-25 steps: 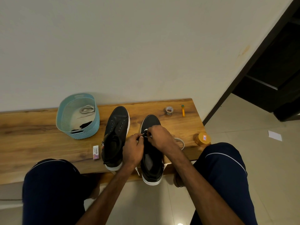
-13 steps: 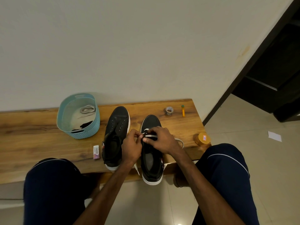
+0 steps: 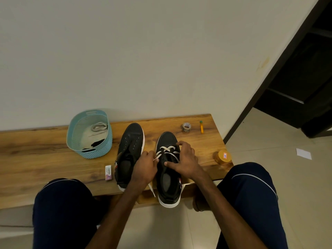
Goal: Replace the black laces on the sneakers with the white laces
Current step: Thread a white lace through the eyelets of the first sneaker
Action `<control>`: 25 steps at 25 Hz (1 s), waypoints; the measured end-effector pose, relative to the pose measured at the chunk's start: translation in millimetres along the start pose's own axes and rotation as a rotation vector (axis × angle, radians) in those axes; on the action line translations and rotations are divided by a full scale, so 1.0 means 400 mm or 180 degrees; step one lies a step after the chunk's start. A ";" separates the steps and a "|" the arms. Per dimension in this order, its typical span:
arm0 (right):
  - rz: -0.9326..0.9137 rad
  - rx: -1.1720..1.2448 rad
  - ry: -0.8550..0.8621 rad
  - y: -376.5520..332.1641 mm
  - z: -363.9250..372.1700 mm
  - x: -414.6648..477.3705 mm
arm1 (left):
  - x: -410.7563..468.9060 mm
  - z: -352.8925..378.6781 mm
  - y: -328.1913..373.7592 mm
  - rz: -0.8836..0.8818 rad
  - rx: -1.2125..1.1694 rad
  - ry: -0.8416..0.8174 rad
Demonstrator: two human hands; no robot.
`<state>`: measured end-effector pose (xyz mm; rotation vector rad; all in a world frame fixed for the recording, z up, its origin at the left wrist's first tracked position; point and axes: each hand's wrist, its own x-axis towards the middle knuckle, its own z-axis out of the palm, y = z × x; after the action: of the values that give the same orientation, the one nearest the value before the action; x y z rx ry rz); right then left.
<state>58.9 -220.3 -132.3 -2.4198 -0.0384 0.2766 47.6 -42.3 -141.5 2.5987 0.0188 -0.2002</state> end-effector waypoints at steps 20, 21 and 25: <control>0.0170 -0.0131 0.0068 0.002 -0.005 0.002 | -0.024 -0.053 0.023 -0.0917 -0.0273 -0.1045; 0.0181 -0.0129 0.0060 0.002 -0.005 0.002 | -0.018 -0.044 0.023 -0.0930 -0.0155 -0.0907; 0.0228 -0.0080 -0.0013 0.002 -0.005 0.009 | -0.010 -0.066 0.032 -0.0326 0.0506 0.0039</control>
<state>62.7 -221.8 -132.1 -2.4488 0.0431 0.3154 48.1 -39.7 -112.0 2.7600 0.1463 -0.2313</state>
